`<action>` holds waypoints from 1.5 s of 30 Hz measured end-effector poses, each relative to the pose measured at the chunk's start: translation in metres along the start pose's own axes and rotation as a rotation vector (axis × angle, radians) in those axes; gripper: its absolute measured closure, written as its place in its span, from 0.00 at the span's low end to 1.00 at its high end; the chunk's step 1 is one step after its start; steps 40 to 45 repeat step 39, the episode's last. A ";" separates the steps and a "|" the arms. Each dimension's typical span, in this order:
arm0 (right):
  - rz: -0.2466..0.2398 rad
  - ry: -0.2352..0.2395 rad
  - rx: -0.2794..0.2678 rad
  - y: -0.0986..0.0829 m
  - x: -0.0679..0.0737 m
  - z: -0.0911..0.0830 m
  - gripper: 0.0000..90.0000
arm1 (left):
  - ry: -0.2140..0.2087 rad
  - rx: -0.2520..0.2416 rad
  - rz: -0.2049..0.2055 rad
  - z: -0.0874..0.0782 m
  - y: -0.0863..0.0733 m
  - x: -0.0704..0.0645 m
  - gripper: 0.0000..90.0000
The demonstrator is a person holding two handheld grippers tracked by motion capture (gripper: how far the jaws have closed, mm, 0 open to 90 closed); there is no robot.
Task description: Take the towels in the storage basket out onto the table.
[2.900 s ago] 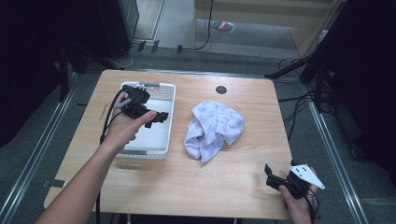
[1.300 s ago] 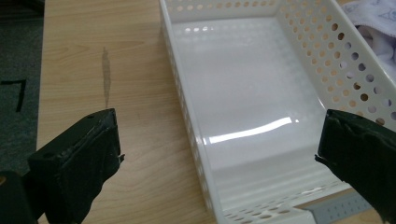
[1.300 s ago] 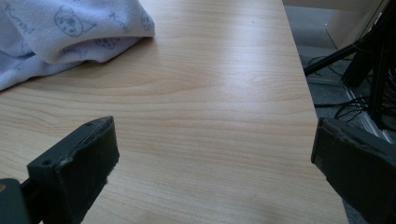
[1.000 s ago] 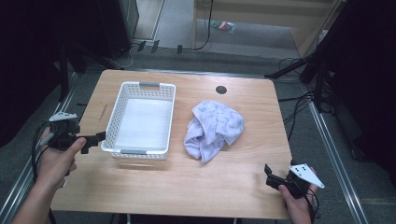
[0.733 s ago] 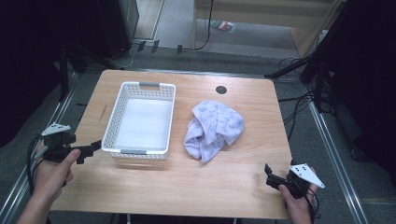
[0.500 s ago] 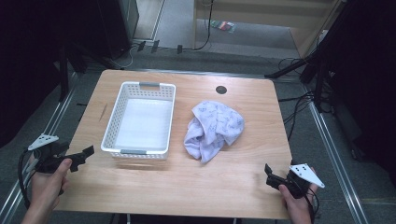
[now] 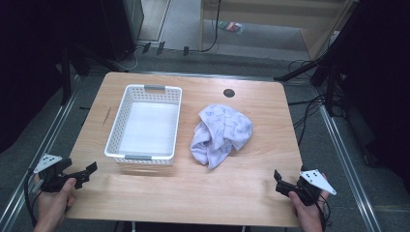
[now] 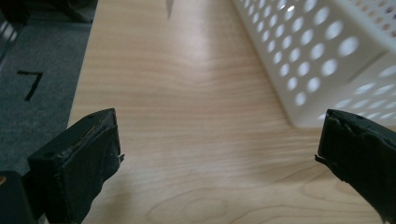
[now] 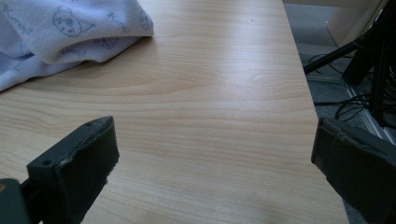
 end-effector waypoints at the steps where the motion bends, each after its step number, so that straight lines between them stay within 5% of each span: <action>1: 0.001 0.001 0.002 0.000 0.000 0.000 0.01 | -0.007 -0.018 0.006 -0.001 0.002 0.000 0.00; 10: -0.001 0.003 0.007 0.000 0.000 0.000 0.01 | 0.015 0.010 0.032 0.002 -0.002 0.000 0.00; 20: -0.005 -0.001 0.006 0.000 0.000 0.000 0.01 | 0.053 0.064 0.104 0.010 -0.006 -0.007 0.00; 45: -0.002 -0.011 0.006 0.000 0.000 0.000 0.04 | 0.058 0.078 0.091 0.012 -0.007 -0.005 0.00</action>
Point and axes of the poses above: each handheld gripper's, and its own axes: z roughly forward along the jaws, y roughly out of its top, x roughly to its left, the point moved 7 cm from there along z, roughly forward along the jaws, and after that the axes turned 15 degrees about -y, right-handed, at the moved point
